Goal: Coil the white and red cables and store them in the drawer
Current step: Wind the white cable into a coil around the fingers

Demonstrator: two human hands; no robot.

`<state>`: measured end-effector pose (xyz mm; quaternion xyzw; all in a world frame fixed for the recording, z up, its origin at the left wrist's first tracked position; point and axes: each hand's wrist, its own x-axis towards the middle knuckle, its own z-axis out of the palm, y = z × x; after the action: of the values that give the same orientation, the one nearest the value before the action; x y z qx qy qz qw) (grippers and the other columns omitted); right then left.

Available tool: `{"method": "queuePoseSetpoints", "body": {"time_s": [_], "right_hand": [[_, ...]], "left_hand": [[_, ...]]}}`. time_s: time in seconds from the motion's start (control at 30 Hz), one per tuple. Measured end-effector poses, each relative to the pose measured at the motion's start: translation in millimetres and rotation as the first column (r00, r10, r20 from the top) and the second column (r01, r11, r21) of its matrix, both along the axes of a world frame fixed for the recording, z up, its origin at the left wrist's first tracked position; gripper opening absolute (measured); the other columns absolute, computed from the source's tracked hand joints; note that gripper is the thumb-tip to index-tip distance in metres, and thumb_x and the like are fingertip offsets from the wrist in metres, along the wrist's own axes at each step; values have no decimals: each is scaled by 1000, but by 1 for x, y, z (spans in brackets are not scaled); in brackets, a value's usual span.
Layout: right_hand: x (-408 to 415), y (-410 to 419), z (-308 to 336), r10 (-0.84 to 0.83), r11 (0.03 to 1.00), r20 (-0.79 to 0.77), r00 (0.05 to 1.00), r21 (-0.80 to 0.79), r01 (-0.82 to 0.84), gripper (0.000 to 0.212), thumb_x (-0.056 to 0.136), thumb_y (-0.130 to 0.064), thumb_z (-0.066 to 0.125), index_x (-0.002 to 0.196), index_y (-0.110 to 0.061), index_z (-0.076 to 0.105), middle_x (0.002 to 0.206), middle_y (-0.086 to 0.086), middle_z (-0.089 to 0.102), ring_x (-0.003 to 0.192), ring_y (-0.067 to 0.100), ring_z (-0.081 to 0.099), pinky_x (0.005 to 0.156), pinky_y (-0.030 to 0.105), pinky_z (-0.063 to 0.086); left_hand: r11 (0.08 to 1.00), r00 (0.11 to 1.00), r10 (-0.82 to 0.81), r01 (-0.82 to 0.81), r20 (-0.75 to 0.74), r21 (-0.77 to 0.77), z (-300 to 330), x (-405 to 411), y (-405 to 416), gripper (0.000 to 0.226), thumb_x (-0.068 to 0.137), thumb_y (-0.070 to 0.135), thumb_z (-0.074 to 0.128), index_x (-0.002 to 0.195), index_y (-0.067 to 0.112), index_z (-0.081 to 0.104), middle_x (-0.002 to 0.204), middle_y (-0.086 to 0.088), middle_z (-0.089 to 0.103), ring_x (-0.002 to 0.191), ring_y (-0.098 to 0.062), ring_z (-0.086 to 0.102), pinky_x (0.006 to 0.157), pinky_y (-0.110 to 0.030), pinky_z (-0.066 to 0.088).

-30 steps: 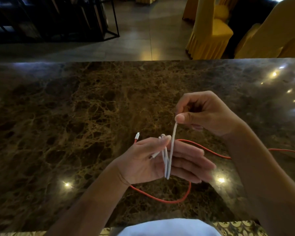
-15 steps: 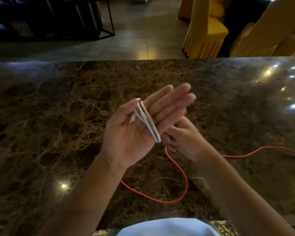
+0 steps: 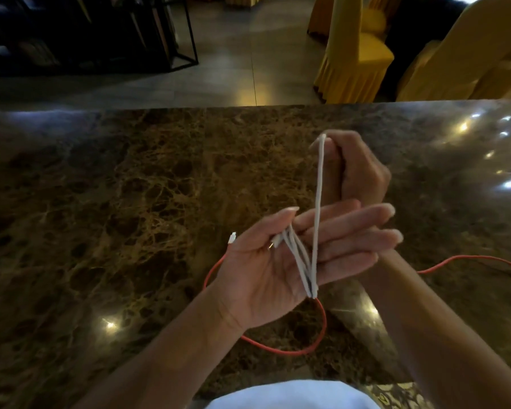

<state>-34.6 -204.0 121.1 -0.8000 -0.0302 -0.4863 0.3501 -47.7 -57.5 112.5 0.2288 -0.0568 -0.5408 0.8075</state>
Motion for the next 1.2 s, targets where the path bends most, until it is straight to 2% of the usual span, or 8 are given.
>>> {"method": "queuePoseSetpoints", "body": {"time_s": [0.17, 0.27, 0.37, 0.47, 0.53, 0.63, 0.97, 1.2], "right_hand": [[13, -2, 18, 34, 980, 92, 995, -199, -15, 42, 109, -18, 45, 88, 7, 72, 75, 12, 68, 60, 15, 56, 60, 19, 43], [22, -5, 14, 100, 971, 57, 993, -223, -85, 42, 109, -19, 46, 88, 7, 71, 73, 12, 64, 60, 12, 51, 61, 16, 40], [20, -11, -14, 136, 983, -69, 988, -115, -143, 40, 109, -21, 48, 90, 6, 71, 78, 6, 62, 62, 15, 54, 59, 26, 44], [9, -16, -49, 156, 988, -331, 930, 53, -147, 47, 106, -40, 49, 101, 0, 74, 90, 3, 69, 85, 4, 61, 73, 26, 51], [-5, -2, -60, 235, 972, -420, 877, 108, -208, 24, 100, -18, 54, 94, -4, 73, 84, -8, 69, 82, -10, 55, 71, 21, 48], [-31, 35, -61, 325, 945, -429, 843, 179, -274, 20, 106, -11, 55, 90, -13, 67, 75, -29, 51, 64, -13, 54, 63, 5, 36], [-55, 50, -41, 163, 975, -317, 934, 194, -104, 17, 103, -10, 61, 118, -3, 57, 81, -1, 71, 60, 13, 69, 52, 37, 55], [-54, 28, -31, 392, 916, -361, 846, 232, -326, 14, 95, -5, 71, 108, -1, 66, 94, -1, 77, 80, 4, 77, 67, 28, 65]], "left_hand": [[990, 987, -131, 135, 92, -44, -2, -5, 4, 65, 105, 33, 51, 153, -8, 34, 162, -36, 14, 151, -54, 12, 119, -46, 39], [974, 971, -185, 203, 153, -105, 3, -3, 9, 64, 103, 35, 55, 151, -5, 40, 159, -38, 16, 149, -47, 31, 115, -44, 43], [960, 973, -140, 179, 186, -214, 7, 5, 19, 61, 104, 31, 56, 151, -5, 43, 154, -29, 45, 137, -40, 52, 113, -45, 48], [951, 993, -24, 59, 119, -305, 19, 21, 24, 59, 107, 22, 49, 152, -13, 33, 151, -33, 48, 140, -44, 49, 119, -50, 40], [949, 997, 41, -19, 65, -314, 25, 32, 23, 61, 108, 22, 40, 155, -14, 23, 156, -33, 41, 145, -44, 42, 121, -51, 34], [944, 985, 171, -158, 22, -288, 27, 48, 16, 64, 109, 30, 24, 158, -10, 15, 164, -24, 21, 153, -33, 24, 125, -45, 24], [951, 901, 306, -273, 309, -147, -1, 63, 3, 61, 113, 34, 14, 158, -7, 17, 164, -31, 28, 153, -43, 32, 128, -49, 24], [931, 908, 360, -334, 216, -150, -9, 55, 6, 64, 113, 41, 19, 160, -3, 22, 162, -26, 36, 151, -38, 38, 127, -46, 27]]}}
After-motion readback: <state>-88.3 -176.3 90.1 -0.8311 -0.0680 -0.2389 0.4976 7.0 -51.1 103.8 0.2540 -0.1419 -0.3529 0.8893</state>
